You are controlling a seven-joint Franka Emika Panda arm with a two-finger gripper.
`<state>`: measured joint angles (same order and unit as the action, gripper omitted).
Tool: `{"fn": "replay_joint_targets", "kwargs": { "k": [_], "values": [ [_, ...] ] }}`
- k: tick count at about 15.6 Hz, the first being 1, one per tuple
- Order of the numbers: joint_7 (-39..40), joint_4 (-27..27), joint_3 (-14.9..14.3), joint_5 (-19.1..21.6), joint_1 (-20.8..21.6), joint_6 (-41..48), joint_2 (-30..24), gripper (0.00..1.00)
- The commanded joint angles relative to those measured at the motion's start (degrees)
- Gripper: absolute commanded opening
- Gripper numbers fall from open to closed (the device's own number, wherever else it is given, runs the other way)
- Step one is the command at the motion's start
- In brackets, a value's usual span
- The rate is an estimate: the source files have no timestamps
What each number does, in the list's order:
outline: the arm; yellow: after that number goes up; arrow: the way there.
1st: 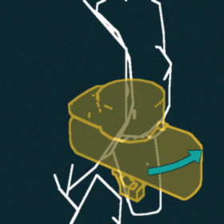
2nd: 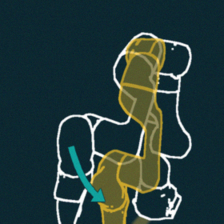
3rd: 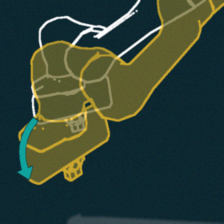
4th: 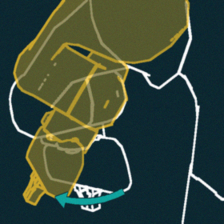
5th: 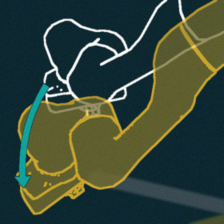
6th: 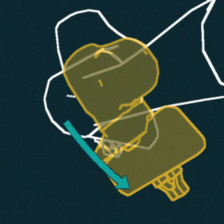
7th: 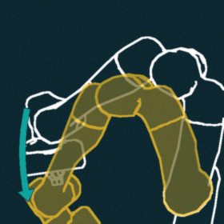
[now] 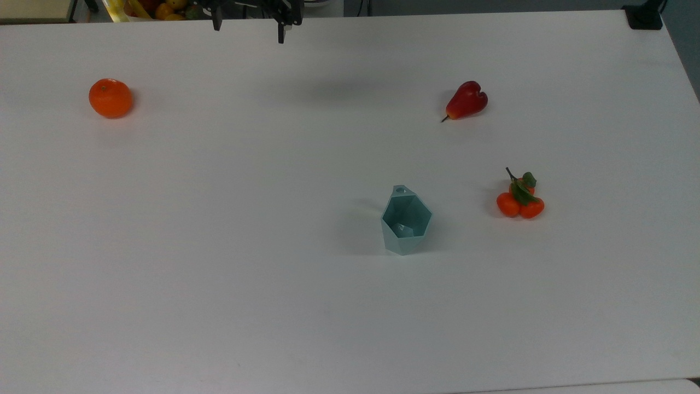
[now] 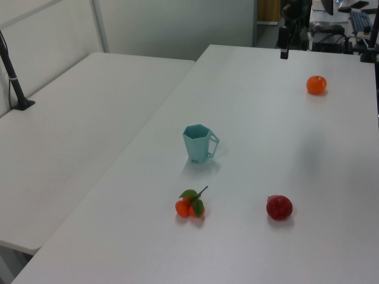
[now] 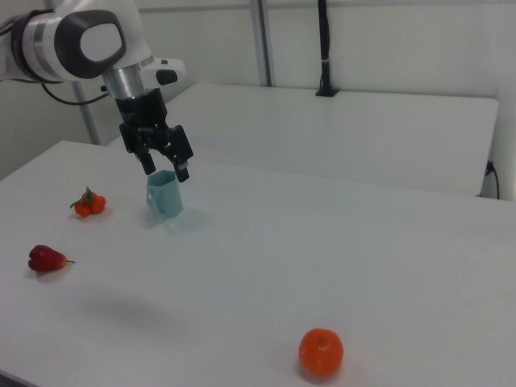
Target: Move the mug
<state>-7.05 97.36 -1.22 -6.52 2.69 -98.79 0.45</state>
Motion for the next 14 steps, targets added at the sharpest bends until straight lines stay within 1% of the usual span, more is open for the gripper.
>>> {"fn": "replay_joint_targets", "kwargs": {
  "k": [1,2,4,8,11,14],
  "values": [
    [0.81,0.81,0.95,2.56,1.0,-6.31,1.92,1.0],
    [0.72,0.81,1.65,3.7,1.69,-9.03,2.53,1.0],
    [0.37,0.81,1.75,5.11,3.71,-12.47,4.11,1.0],
    [-1.03,0.64,1.75,5.12,9.42,-20.2,9.12,1.0],
    [-5.07,-0.32,1.66,3.89,12.68,-26.0,13.77,1.0],
    [-5.34,-2.78,1.66,1.7,14.7,-28.3,19.31,1.0]
  ]
}}
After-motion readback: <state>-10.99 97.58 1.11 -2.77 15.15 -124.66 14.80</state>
